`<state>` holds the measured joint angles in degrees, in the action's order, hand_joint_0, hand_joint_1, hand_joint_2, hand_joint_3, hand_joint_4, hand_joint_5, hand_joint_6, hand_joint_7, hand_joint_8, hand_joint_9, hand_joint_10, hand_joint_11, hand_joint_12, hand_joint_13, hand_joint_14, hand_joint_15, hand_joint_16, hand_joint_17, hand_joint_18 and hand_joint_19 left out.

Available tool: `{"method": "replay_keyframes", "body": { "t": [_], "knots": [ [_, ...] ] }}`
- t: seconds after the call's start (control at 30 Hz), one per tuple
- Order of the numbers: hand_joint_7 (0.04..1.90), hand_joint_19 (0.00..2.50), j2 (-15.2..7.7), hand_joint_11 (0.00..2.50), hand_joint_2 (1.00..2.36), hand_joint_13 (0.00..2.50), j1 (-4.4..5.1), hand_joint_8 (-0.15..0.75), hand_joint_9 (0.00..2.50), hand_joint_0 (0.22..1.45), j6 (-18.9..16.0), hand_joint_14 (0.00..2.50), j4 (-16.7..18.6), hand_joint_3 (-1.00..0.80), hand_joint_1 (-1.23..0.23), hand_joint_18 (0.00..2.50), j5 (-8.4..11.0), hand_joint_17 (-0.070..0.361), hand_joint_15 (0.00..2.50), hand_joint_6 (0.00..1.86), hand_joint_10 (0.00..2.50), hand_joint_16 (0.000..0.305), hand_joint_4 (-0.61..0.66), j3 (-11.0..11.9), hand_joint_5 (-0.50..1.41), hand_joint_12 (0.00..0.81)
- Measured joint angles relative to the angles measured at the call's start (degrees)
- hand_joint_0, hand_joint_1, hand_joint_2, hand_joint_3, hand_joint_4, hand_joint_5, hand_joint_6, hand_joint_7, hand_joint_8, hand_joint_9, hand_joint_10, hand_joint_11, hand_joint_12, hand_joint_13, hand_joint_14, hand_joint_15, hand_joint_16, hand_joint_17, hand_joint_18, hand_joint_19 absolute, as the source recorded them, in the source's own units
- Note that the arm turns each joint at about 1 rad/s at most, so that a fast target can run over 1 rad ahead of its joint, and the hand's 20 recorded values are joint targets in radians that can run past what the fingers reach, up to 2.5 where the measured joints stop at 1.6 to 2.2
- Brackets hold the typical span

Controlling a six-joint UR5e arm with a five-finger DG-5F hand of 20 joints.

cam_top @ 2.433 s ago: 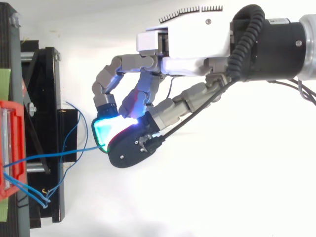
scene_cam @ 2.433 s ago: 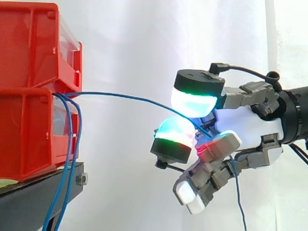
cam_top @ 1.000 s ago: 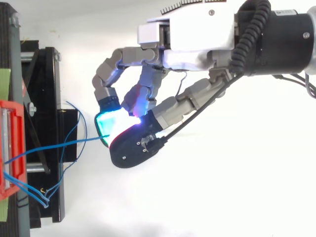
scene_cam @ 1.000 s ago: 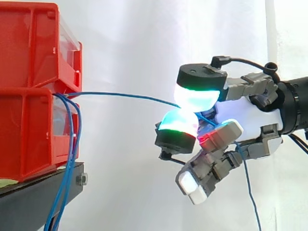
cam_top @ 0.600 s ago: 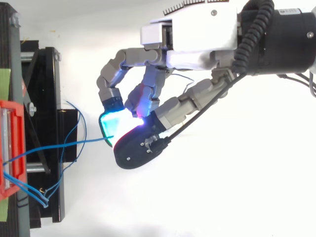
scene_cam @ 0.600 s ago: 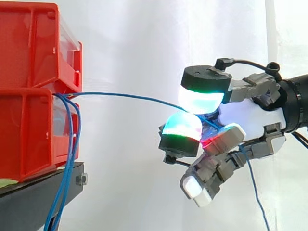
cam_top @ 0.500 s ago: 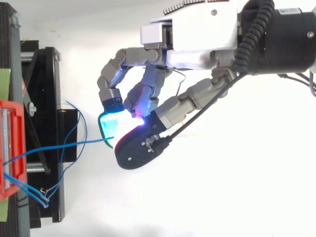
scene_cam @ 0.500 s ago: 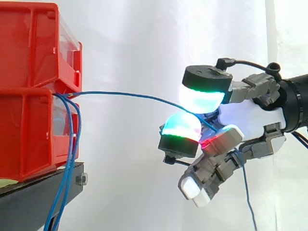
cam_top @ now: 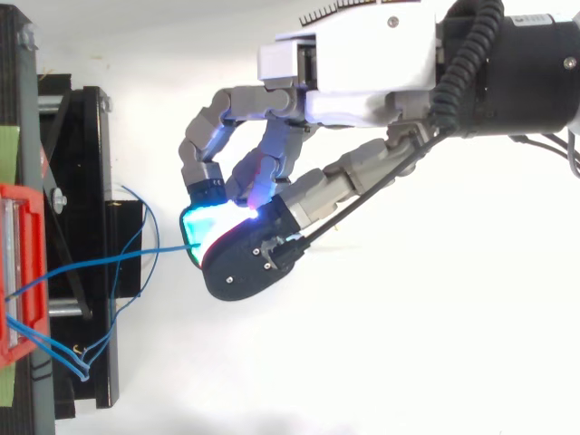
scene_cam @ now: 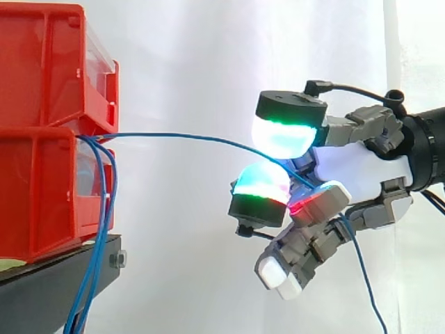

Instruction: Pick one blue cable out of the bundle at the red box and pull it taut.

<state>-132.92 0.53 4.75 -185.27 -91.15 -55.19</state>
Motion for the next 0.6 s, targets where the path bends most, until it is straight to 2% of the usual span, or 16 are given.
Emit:
{"method": "replay_keyframes", "body": {
  "t": [0.2,0.33,0.6],
  "knots": [
    [1.02,0.35,0.0,1.22,1.01,0.8,-0.01,0.444,1.32,0.6,0.0,0.01,0.0,-0.2,-0.79,0.63,0.01,0.133,0.4,0.93,0.01,0.059,0.1,0.0,-0.09,0.43],
    [1.06,0.35,0.0,1.25,1.02,0.8,-0.01,0.42,1.3,0.63,0.0,0.01,0.0,-0.13,-0.9,0.62,0.01,0.124,0.42,0.93,0.01,0.055,0.11,0.0,-0.09,0.41],
    [1.13,0.34,0.8,1.25,1.02,0.83,0.03,0.433,1.33,0.65,0.4,0.01,-0.3,-0.03,-0.93,0.65,0.05,0.126,0.42,0.93,0.01,0.056,0.09,0.0,-0.08,0.413]
  ]
}}
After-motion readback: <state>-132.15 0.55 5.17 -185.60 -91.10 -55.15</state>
